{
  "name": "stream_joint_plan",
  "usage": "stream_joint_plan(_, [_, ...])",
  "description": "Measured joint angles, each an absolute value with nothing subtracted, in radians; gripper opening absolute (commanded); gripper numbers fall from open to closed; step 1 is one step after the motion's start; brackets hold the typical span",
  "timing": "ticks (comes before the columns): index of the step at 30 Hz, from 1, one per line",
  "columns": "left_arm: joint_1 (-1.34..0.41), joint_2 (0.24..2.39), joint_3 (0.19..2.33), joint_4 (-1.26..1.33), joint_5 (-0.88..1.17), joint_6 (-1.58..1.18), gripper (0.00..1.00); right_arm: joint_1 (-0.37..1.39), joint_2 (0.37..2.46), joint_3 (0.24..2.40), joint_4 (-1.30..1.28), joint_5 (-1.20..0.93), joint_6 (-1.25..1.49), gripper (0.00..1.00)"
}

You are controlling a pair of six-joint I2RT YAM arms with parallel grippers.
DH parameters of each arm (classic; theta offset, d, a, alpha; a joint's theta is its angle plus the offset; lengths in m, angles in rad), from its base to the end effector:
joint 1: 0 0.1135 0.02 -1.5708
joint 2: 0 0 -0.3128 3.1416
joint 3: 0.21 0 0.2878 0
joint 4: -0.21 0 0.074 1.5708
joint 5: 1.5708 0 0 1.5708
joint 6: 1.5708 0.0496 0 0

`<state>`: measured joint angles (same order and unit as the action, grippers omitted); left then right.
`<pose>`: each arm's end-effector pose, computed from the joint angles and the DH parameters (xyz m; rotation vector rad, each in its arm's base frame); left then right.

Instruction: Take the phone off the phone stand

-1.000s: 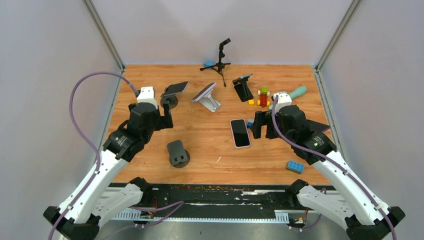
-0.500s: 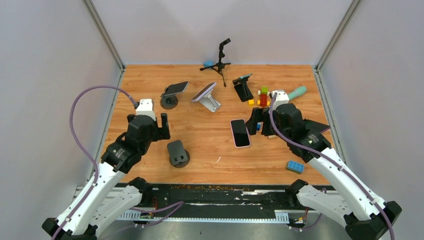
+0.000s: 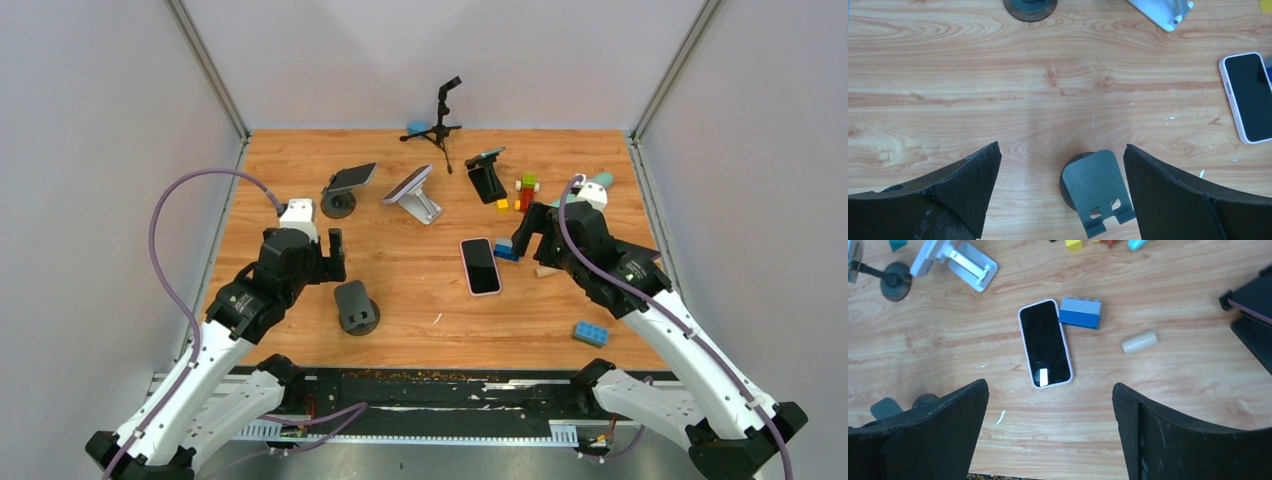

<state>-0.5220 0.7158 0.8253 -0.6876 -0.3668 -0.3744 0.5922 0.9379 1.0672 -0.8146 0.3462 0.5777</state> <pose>0.1458 -0.0633 0.3434 -0.0555 2.1085 -0.1417 0.1752 0.0976 0.3851 0.1674 2.2142 0.2567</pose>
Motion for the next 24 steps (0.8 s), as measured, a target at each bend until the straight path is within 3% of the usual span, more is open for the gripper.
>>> stream_joint_plan(9, [-0.522,0.764,0.825,-0.679,-0.308,-0.362,1.00,0.592,0.835,1.055,-0.974,0.500,0.786,0.95])
stream_joint_plan(17, [-0.522,0.781,0.825,-0.677,-0.293,-0.353,1.00,0.577,0.899,1.068,-1.037,0.577,0.872,0.96])
stream_joint_plan(24, [-0.522,0.790,0.825,-0.676,-0.286,-0.353,1.00,0.411,0.962,1.078,-1.024,0.524,0.870,0.98])
